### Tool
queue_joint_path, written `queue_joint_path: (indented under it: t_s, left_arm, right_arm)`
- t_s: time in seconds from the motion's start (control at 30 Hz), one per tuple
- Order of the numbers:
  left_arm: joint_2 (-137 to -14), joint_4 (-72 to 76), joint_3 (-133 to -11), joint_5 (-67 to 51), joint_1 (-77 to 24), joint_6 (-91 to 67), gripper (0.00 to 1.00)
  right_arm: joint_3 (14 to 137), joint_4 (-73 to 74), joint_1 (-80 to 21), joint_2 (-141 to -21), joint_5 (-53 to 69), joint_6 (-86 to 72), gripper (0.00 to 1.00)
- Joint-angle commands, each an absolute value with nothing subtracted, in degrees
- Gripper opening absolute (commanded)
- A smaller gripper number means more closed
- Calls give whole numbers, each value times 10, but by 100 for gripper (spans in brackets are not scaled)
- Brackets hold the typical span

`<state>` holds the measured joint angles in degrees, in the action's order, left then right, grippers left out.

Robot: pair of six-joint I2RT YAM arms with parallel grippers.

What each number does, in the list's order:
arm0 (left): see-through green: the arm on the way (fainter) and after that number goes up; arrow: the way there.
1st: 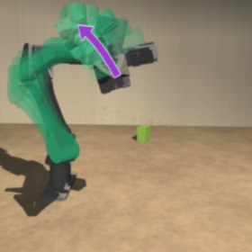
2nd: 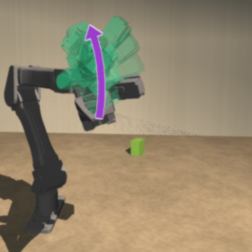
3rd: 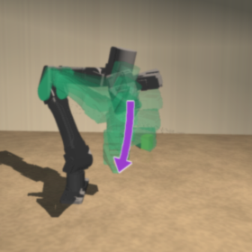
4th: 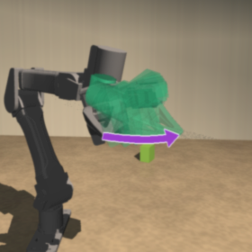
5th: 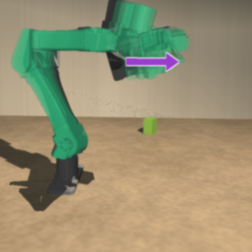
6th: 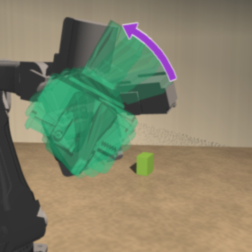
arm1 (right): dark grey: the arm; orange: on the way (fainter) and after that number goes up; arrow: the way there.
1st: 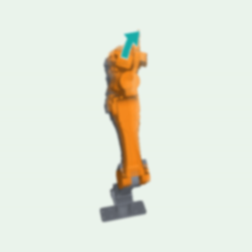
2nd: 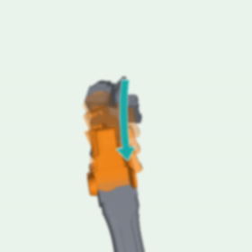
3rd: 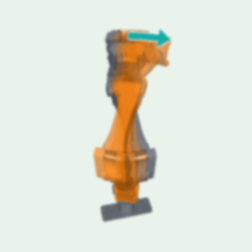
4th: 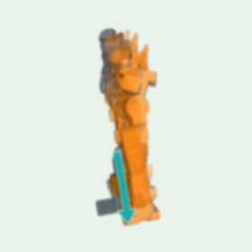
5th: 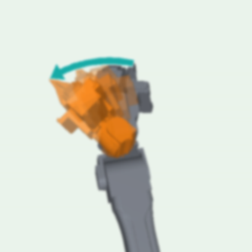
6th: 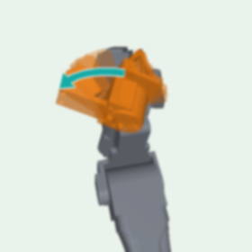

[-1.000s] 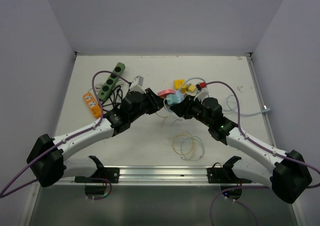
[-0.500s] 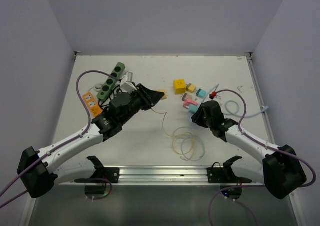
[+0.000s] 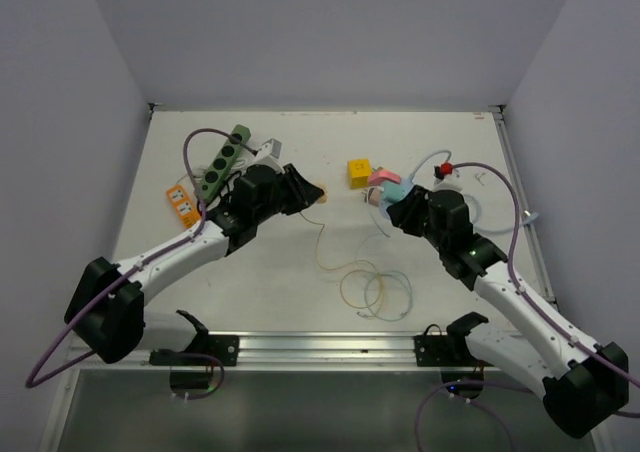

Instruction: Pull the plug off the socket

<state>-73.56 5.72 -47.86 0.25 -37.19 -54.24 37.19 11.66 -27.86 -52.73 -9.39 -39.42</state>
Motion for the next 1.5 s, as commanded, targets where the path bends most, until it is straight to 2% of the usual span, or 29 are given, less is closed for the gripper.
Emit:
queue_joint_path:
  t_s: [0.0, 0.23, 0.43, 0.5, 0.73, 0.87, 1.17, 1.27, 1.47]
  left_arm:
    - [-790, 64, -526, -63, -353, -477, 0]
    - [-920, 71, -596, -94, -331, -414, 1]
    - [-1041, 77, -674, -137, -317, -389, 12]
    - [-1070, 102, -680, -150, -314, -388, 19]
    - [-1116, 128, -691, -169, -300, -376, 37]
    - [-1101, 127, -673, -168, -292, -372, 52]
    - [-982, 71, -625, -112, -290, -351, 81]
    - [-938, 38, -621, -98, -290, -345, 86]
    - [-848, -37, -607, -87, -291, -397, 88]
  right_arm:
    - [421, 115, -276, -484, -105, -361, 0]
    - [435, 139, -276, -457, -93, -349, 0]
    - [430, 142, -276, -454, -75, -349, 0]
    - [426, 140, -277, -456, -62, -349, 0]
    - [417, 138, -276, -468, -34, -349, 0]
    - [418, 140, -276, -469, -36, -339, 0]
    - [433, 135, -275, -505, -14, -320, 0]
    - [439, 132, -276, -523, -3, -315, 0]
    - [445, 116, -277, -546, -2, -302, 0]
